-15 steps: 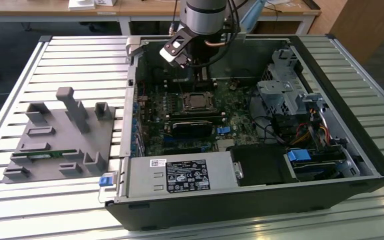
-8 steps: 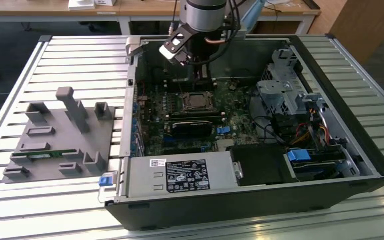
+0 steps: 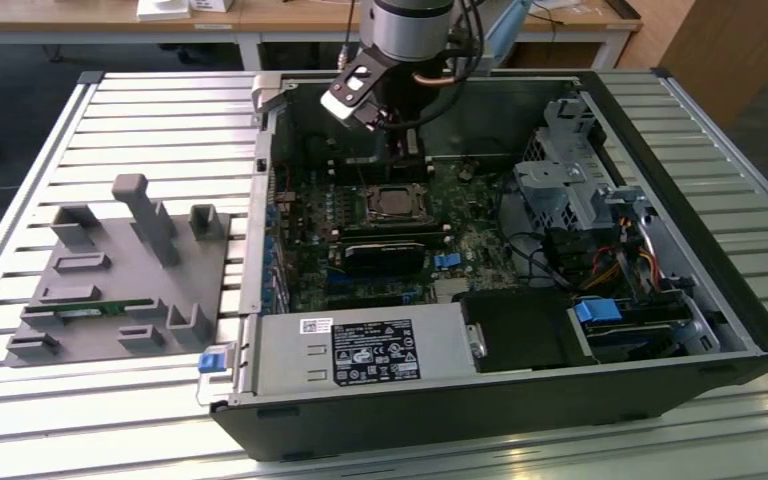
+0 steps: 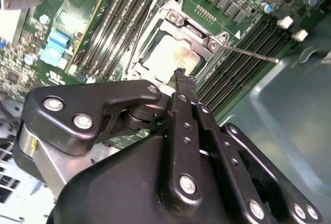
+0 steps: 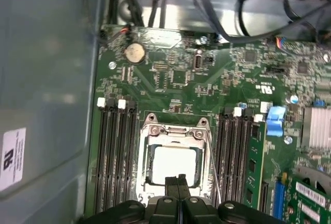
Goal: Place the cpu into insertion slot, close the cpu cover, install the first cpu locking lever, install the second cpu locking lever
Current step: 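Install the first cpu locking lever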
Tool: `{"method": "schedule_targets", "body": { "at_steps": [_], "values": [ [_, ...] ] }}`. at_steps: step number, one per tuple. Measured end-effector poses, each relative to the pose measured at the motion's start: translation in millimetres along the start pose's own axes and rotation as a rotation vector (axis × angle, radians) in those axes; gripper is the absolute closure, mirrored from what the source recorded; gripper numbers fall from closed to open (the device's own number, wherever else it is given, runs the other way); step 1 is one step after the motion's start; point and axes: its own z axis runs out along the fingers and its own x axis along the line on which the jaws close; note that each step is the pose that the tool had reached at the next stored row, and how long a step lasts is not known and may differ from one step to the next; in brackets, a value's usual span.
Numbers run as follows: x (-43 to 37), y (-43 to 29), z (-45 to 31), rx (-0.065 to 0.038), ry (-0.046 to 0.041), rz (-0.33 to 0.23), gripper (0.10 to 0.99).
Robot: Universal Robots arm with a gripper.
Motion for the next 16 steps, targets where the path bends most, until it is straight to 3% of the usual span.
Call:
{"method": "schedule_targets", "body": {
  "at_steps": [16],
  "values": [
    [0.0,0.0,0.3,0.001,0.0013,-0.208,0.98]
  ]
}}
